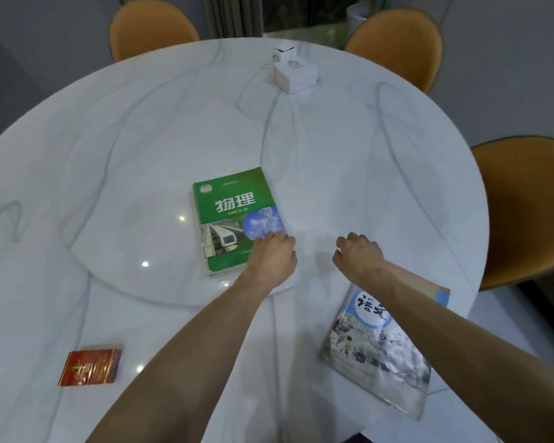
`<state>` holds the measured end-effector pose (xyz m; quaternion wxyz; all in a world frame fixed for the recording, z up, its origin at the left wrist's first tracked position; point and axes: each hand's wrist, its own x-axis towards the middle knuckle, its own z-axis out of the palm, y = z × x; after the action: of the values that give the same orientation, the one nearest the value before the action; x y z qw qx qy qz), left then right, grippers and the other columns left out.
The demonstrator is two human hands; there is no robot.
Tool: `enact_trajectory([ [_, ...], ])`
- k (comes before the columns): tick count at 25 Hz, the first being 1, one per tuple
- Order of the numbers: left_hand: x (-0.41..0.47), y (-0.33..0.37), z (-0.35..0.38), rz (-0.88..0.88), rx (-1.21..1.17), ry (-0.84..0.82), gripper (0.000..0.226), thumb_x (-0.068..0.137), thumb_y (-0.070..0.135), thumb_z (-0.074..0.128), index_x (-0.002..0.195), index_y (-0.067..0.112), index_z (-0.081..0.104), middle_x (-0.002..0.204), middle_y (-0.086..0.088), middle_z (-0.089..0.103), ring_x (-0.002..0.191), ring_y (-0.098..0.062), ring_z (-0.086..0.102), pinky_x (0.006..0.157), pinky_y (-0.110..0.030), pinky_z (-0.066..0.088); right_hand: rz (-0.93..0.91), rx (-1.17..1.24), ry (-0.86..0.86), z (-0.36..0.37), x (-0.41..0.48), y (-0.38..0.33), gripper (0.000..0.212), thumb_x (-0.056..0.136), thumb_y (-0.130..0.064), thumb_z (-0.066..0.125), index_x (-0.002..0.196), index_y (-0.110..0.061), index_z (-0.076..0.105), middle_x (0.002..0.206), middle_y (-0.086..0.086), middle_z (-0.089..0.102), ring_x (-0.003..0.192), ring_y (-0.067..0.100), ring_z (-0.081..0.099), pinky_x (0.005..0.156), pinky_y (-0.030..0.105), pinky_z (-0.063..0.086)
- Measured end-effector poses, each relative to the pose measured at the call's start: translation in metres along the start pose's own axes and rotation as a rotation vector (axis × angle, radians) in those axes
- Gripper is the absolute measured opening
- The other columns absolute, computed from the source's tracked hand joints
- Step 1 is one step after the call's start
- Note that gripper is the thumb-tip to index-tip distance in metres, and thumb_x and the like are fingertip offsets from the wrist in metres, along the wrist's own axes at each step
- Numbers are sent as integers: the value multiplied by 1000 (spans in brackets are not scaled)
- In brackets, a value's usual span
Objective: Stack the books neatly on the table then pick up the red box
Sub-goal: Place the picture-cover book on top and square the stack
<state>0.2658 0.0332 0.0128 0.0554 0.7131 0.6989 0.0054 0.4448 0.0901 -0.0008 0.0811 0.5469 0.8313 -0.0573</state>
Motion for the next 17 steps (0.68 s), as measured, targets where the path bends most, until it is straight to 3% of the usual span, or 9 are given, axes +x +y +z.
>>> enact_trajectory([
  [3, -3, 29, 18, 51, -37, -54, 29, 93, 24, 39, 109, 9, 58, 111, -12, 60, 107, -31, 54, 83, -38, 43, 99, 79, -13, 21, -34, 28, 20, 93, -22, 40, 98, -9, 54, 108, 12, 58, 102, 32, 55, 81, 38, 43],
  [6, -8, 57, 37, 112, -36, -114, 29, 95, 22, 37, 111, 9, 57, 113, -11, 59, 107, -29, 53, 84, -39, 42, 200, 55, -37, 38, -68, 51, 31, 93, -23, 37, 115, -9, 55, 114, 12, 57, 106, 31, 53, 86, 40, 42],
  [11, -20, 95, 65, 172, -42, -211, 24, 95, 18, 38, 108, 9, 56, 113, -10, 58, 107, -28, 53, 82, -37, 44, 349, 95, -104, 63, -118, 77, 32, 92, -21, 41, 119, -7, 51, 118, 15, 54, 112, 32, 47, 89, 42, 41],
  [14, -26, 110, 73, 137, -115, -258, 22, 94, 14, 41, 108, 6, 55, 113, -13, 58, 105, -28, 54, 78, -37, 46, 425, 116, -87, 73, -141, 85, 31, 91, -24, 44, 117, -7, 50, 116, 14, 52, 109, 33, 47, 87, 43, 42],
  [17, -30, 125, 80, 61, -256, -288, 25, 94, 13, 44, 115, 2, 52, 117, -17, 55, 108, -31, 51, 85, -37, 45, 497, 161, -91, 82, -161, 90, 36, 93, -33, 45, 118, -7, 48, 116, 14, 50, 108, 33, 47, 85, 44, 43],
])
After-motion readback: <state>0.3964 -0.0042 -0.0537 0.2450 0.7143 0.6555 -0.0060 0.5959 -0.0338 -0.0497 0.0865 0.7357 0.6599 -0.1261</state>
